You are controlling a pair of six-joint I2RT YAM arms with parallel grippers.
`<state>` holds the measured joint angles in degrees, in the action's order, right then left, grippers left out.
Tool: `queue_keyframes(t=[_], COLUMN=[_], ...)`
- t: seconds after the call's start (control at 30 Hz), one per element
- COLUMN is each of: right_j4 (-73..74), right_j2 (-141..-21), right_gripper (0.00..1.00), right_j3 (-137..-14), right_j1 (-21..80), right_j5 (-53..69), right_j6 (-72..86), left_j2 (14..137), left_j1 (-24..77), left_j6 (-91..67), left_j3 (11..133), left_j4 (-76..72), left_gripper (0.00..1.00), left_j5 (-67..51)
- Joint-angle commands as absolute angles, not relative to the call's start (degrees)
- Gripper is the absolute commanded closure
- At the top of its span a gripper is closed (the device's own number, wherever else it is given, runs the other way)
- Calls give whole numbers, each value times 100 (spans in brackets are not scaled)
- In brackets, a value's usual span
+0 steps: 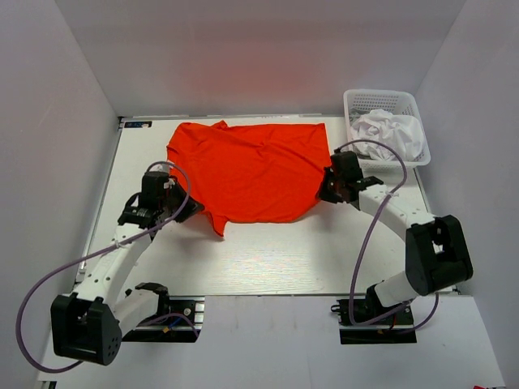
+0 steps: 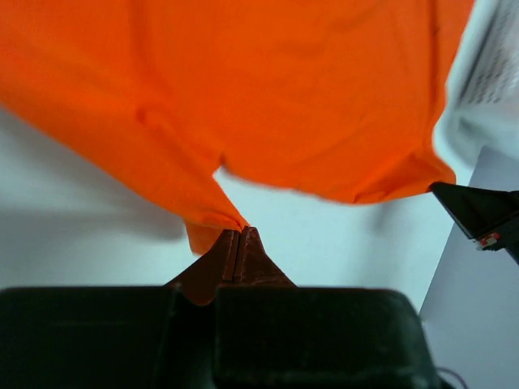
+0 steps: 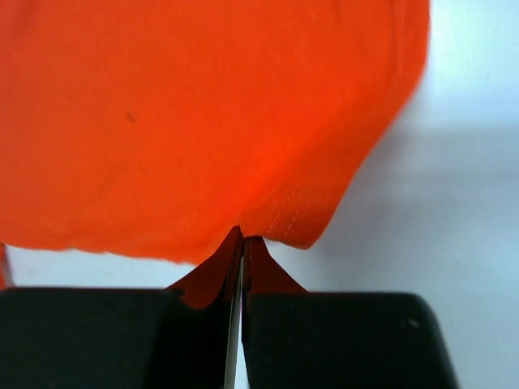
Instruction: Fold and stack the t-shirts
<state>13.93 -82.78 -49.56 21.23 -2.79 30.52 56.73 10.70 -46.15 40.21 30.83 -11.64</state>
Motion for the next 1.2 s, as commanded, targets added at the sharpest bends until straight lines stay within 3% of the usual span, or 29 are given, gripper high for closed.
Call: queue_keyframes(t=[0.0,0.4,0.93,1.03,1.07,1.13,1.17], right_j4=[1494,1925,2197,2241,2285,2276,2233], right_j2=[-8647,-9922,-11680,-12092,-12172,-12418,-12428], right_gripper=[100,100,100,96,81,76,71], right_j3=[-5703,-7558,-9561,-9940,-10027,-10283,-10344], right_j1=[2109,1969,1424,1362,1319,1310,1310], right_j5=[-237,-888,-546,-483,-335,-220,-202], right_j6=[2927,2611,2505,2540,2540,2540,2540], left_j2=[6063,8278,10308,10897,11038,11545,11749], left_j1=[976,923,589,589,528,527,466], left_j6=[-4728,-4790,-4061,-3867,-3754,-3008,-2884], left_j3=[4394,6477,8067,8472,8542,8744,8954], left_j4=[2085,2093,1055,1055,898,380,430], left_gripper=[100,100,100,95,81,40,3], left_j5=[-1057,1010,1310,1423,1424,1041,889])
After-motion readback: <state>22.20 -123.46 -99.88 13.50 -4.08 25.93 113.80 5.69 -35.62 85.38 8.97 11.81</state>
